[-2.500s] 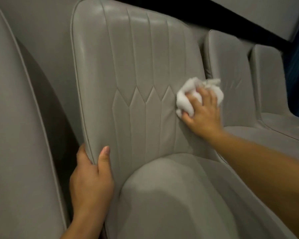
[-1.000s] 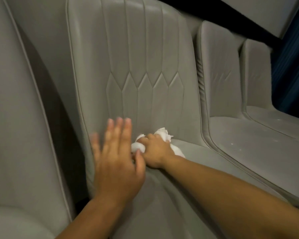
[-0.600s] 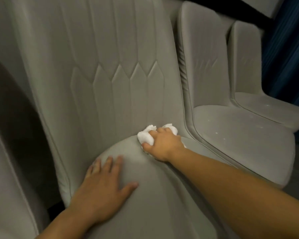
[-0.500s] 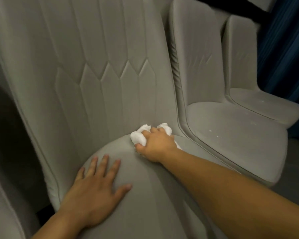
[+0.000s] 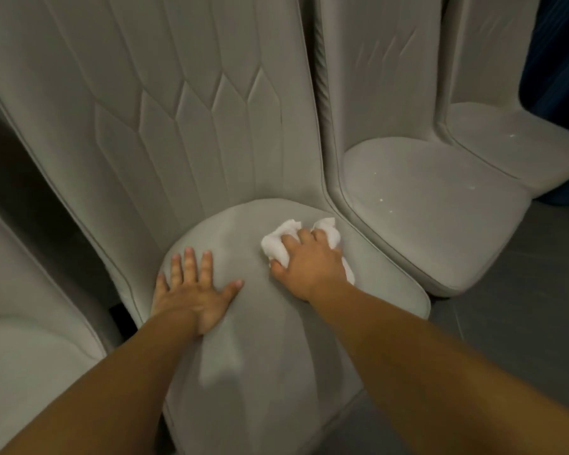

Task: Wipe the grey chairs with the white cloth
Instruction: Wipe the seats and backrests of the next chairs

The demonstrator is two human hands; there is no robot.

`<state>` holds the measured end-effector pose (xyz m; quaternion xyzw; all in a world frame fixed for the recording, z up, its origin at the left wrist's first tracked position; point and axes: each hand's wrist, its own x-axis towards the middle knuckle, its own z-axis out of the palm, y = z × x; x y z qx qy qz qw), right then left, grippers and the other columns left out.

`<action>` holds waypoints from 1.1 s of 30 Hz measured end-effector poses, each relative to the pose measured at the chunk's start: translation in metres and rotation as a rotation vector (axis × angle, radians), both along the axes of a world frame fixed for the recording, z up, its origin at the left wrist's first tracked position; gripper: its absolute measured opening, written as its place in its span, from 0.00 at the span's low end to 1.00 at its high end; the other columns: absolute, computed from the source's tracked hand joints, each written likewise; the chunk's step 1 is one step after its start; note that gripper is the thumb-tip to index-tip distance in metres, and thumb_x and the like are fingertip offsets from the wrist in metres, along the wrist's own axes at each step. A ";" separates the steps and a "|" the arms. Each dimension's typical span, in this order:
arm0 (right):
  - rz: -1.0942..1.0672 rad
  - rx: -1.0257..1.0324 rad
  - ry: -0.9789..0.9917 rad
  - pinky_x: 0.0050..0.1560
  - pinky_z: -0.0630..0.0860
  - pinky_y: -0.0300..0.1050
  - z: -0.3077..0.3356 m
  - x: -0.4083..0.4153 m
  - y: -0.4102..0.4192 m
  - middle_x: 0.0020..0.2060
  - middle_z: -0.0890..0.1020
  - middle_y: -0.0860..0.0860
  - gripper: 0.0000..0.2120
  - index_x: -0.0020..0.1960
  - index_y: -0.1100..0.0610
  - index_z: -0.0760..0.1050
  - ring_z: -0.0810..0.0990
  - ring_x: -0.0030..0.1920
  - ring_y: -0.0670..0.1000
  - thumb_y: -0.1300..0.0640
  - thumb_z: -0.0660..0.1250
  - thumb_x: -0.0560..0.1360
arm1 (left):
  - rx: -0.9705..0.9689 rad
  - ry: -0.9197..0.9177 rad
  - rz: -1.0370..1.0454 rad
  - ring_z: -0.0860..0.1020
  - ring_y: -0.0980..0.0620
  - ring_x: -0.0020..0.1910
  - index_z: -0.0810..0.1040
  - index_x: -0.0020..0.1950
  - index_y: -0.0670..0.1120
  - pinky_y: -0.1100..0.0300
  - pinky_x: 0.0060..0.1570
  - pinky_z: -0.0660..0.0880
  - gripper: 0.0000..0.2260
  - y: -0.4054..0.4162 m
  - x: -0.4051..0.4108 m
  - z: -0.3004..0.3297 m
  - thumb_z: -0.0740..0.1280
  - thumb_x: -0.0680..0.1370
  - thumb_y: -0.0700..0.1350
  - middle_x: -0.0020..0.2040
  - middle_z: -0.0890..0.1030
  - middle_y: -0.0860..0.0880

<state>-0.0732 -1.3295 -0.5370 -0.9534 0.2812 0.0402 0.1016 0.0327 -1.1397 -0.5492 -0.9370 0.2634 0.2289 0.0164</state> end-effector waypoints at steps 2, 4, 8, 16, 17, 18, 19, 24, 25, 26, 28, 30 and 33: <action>0.005 0.008 0.009 0.72 0.59 0.62 0.003 -0.027 0.005 0.77 0.64 0.50 0.29 0.76 0.44 0.62 0.58 0.76 0.58 0.36 0.56 0.78 | 0.021 0.015 -0.007 0.31 0.47 0.77 0.32 0.78 0.53 0.45 0.75 0.36 0.43 0.008 -0.016 0.004 0.40 0.72 0.77 0.78 0.30 0.48; 0.015 0.020 0.026 0.71 0.60 0.62 0.007 -0.050 0.012 0.76 0.65 0.49 0.29 0.76 0.44 0.61 0.58 0.76 0.57 0.36 0.56 0.78 | 0.041 0.007 -0.024 0.31 0.47 0.77 0.32 0.79 0.52 0.46 0.76 0.36 0.43 0.022 -0.036 0.007 0.40 0.72 0.76 0.78 0.30 0.47; 0.033 0.081 0.096 0.71 0.59 0.62 0.021 -0.078 0.025 0.76 0.63 0.49 0.28 0.77 0.44 0.61 0.55 0.77 0.57 0.38 0.58 0.79 | 0.104 0.022 0.003 0.34 0.47 0.78 0.33 0.79 0.52 0.47 0.76 0.39 0.42 0.037 -0.067 0.013 0.41 0.74 0.74 0.79 0.32 0.47; 0.193 0.150 0.443 0.72 0.56 0.61 0.077 -0.125 0.003 0.74 0.62 0.52 0.27 0.78 0.50 0.58 0.59 0.74 0.58 0.47 0.58 0.81 | 0.167 0.073 0.134 0.56 0.46 0.78 0.55 0.79 0.46 0.50 0.72 0.62 0.28 0.049 -0.078 0.058 0.54 0.81 0.55 0.79 0.54 0.44; 0.201 0.164 0.478 0.73 0.55 0.61 0.085 -0.132 -0.007 0.74 0.62 0.53 0.24 0.76 0.49 0.61 0.59 0.74 0.58 0.49 0.59 0.81 | 0.179 0.071 0.141 0.61 0.47 0.75 0.61 0.76 0.45 0.51 0.69 0.66 0.25 0.054 -0.080 0.068 0.55 0.80 0.53 0.76 0.60 0.45; 0.207 0.177 0.494 0.73 0.55 0.61 0.093 -0.139 -0.017 0.72 0.63 0.53 0.22 0.74 0.48 0.63 0.60 0.73 0.58 0.50 0.60 0.81 | 0.199 0.054 0.118 0.64 0.48 0.73 0.65 0.73 0.47 0.52 0.68 0.68 0.23 0.058 -0.084 0.080 0.55 0.79 0.53 0.73 0.64 0.47; 0.214 0.179 0.495 0.71 0.56 0.62 0.100 -0.147 -0.028 0.70 0.65 0.53 0.20 0.71 0.46 0.65 0.62 0.72 0.58 0.51 0.61 0.80 | 0.207 0.030 0.077 0.66 0.49 0.70 0.68 0.70 0.49 0.53 0.67 0.69 0.21 0.057 -0.090 0.094 0.54 0.78 0.54 0.70 0.68 0.49; 0.158 0.165 0.512 0.68 0.60 0.62 0.148 -0.174 -0.098 0.66 0.67 0.53 0.16 0.68 0.45 0.66 0.65 0.68 0.59 0.54 0.55 0.81 | 0.126 -0.001 -0.006 0.65 0.54 0.73 0.64 0.76 0.52 0.58 0.68 0.65 0.22 0.024 -0.133 0.155 0.53 0.82 0.54 0.74 0.67 0.53; 0.146 0.156 0.501 0.70 0.60 0.61 0.158 -0.180 -0.113 0.67 0.67 0.53 0.17 0.69 0.46 0.66 0.64 0.69 0.58 0.54 0.54 0.81 | 0.138 0.006 -0.009 0.62 0.54 0.75 0.61 0.78 0.52 0.58 0.70 0.63 0.24 0.015 -0.144 0.164 0.53 0.82 0.55 0.77 0.64 0.52; 0.132 0.146 0.485 0.70 0.60 0.60 0.169 -0.186 -0.127 0.67 0.67 0.53 0.17 0.71 0.47 0.65 0.64 0.69 0.57 0.53 0.54 0.82 | 0.162 0.020 -0.014 0.59 0.54 0.77 0.59 0.79 0.52 0.57 0.71 0.61 0.25 0.006 -0.154 0.171 0.53 0.82 0.55 0.79 0.60 0.52; 0.105 0.129 0.456 0.71 0.60 0.59 0.188 -0.194 -0.152 0.68 0.67 0.53 0.18 0.72 0.48 0.65 0.64 0.70 0.57 0.50 0.54 0.83 | 0.205 0.062 -0.012 0.56 0.52 0.78 0.57 0.79 0.51 0.56 0.73 0.60 0.26 -0.014 -0.171 0.184 0.54 0.82 0.56 0.80 0.56 0.51; 0.047 0.158 0.450 0.71 0.61 0.59 0.204 -0.197 -0.174 0.70 0.67 0.53 0.21 0.74 0.48 0.64 0.64 0.71 0.57 0.46 0.55 0.83 | 0.210 0.062 -0.036 0.54 0.51 0.79 0.56 0.80 0.51 0.55 0.73 0.60 0.27 -0.040 -0.176 0.193 0.54 0.81 0.56 0.81 0.55 0.50; 0.042 0.123 0.419 0.70 0.61 0.60 0.212 -0.193 -0.199 0.71 0.68 0.53 0.23 0.75 0.48 0.63 0.65 0.71 0.57 0.41 0.55 0.83 | 0.165 -0.001 -0.144 0.56 0.49 0.78 0.56 0.80 0.50 0.54 0.72 0.61 0.27 -0.082 -0.178 0.205 0.53 0.81 0.55 0.80 0.58 0.48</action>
